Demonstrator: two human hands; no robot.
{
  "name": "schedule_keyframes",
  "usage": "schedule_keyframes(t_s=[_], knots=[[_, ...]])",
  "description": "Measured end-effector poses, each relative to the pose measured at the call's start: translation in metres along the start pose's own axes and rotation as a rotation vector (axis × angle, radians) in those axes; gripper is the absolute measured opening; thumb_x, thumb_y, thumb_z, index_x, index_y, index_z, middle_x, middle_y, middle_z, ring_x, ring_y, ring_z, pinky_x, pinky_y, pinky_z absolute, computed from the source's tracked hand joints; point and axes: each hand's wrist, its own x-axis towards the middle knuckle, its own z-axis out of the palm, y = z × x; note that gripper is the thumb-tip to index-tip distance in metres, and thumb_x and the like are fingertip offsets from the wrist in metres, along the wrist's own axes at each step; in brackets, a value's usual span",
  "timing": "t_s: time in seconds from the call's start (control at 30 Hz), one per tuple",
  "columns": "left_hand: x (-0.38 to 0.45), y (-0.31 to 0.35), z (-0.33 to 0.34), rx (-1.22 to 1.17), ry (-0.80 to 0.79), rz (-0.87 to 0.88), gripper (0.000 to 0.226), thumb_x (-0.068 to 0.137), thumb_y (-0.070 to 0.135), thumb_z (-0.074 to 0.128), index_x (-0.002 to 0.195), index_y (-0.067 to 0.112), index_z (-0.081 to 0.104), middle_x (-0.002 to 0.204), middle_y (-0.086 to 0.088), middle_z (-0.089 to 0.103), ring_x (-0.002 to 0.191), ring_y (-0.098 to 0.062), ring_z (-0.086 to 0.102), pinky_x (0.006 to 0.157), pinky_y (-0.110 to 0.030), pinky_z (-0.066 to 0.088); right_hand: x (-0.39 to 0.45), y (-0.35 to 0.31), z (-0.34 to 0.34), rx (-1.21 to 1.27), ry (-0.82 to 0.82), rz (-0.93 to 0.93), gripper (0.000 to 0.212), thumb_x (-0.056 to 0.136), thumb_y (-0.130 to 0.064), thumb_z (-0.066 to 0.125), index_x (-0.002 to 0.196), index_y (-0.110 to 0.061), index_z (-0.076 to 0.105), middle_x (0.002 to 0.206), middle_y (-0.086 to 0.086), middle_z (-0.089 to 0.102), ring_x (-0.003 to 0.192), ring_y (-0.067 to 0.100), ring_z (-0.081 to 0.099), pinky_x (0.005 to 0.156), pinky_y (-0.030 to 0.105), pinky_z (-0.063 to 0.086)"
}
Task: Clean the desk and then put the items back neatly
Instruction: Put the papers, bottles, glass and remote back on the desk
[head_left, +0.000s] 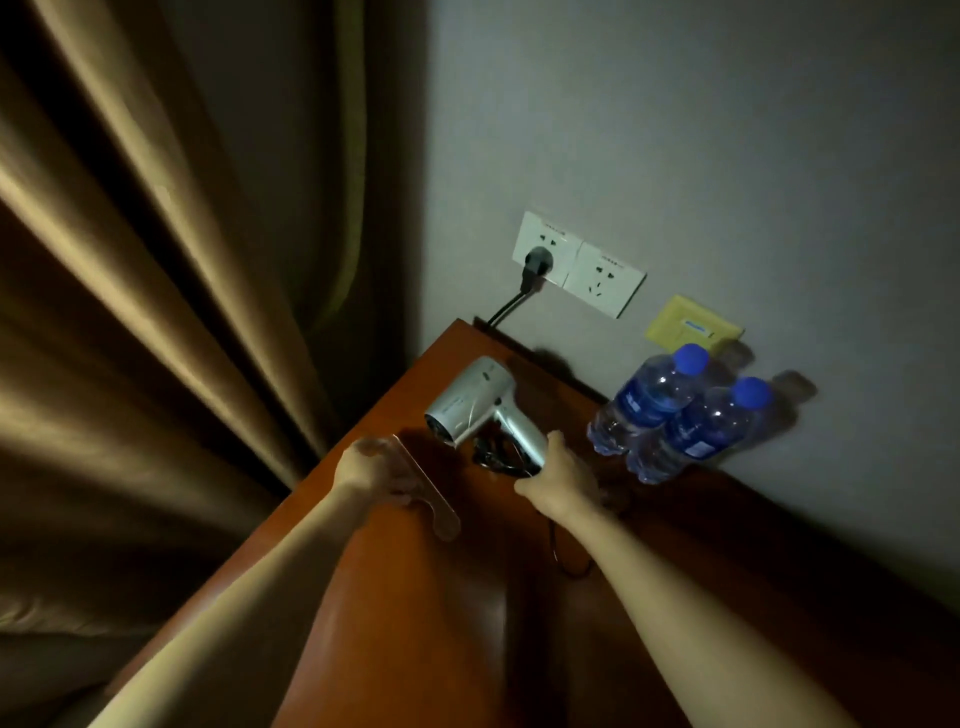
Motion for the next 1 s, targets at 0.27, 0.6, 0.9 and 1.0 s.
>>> schedule_keyframes(t_s=[0.27, 0.6, 0.9, 1.0], knots=[[0.049, 0.019, 0.028, 0.045, 0.025, 0.071, 0.034, 0.099, 0.007, 0.043, 0.133, 0.007, 0.042, 0.120, -0.022, 0.054, 0.075, -0.029, 0.066, 0.048, -0.033, 0.058, 0.077, -0.017, -0.003, 0.006, 0.019, -0.044, 0.055, 0.080, -0.025, 0.070, 0.122, -0.011, 0.037, 0.114, 0.011, 0.056, 0.091, 0.028, 0.063, 0.059, 0.029, 0.044], [0.082, 0.006, 0.031, 0.010, 0.117, 0.014, 0.034, 0.099, 0.011, 0.044, 0.133, 0.010, 0.044, 0.122, -0.023, 0.053, 0.074, -0.030, 0.065, 0.044, -0.033, 0.056, 0.100, -0.009, 0.020, 0.043, -0.012, -0.138, 0.056, 0.077, -0.021, 0.073, 0.121, -0.010, 0.041, 0.116, 0.010, 0.055, 0.104, 0.029, 0.059, 0.074, 0.032, 0.046], [0.075, -0.006, 0.030, 0.228, 0.290, 0.135, 0.025, 0.092, 0.014, 0.059, 0.114, 0.011, 0.047, 0.106, -0.019, 0.061, 0.066, -0.023, 0.065, 0.038, -0.022, 0.051, 0.097, -0.010, 0.014, -0.206, 0.016, -0.413, 0.087, 0.087, -0.034, 0.066, 0.152, -0.023, 0.010, 0.150, 0.010, 0.028, 0.134, 0.028, 0.030, 0.108, 0.035, 0.031], [0.076, -0.012, 0.027, 0.290, 0.300, 0.193, 0.036, 0.090, 0.014, 0.062, 0.122, 0.010, 0.044, 0.097, -0.017, 0.061, 0.058, -0.020, 0.063, 0.034, -0.018, 0.047, 0.099, -0.009, 0.016, -0.065, 0.025, -0.397, 0.079, 0.091, -0.026, 0.062, 0.152, -0.028, 0.012, 0.149, 0.010, 0.031, 0.135, 0.027, 0.030, 0.107, 0.036, 0.034]])
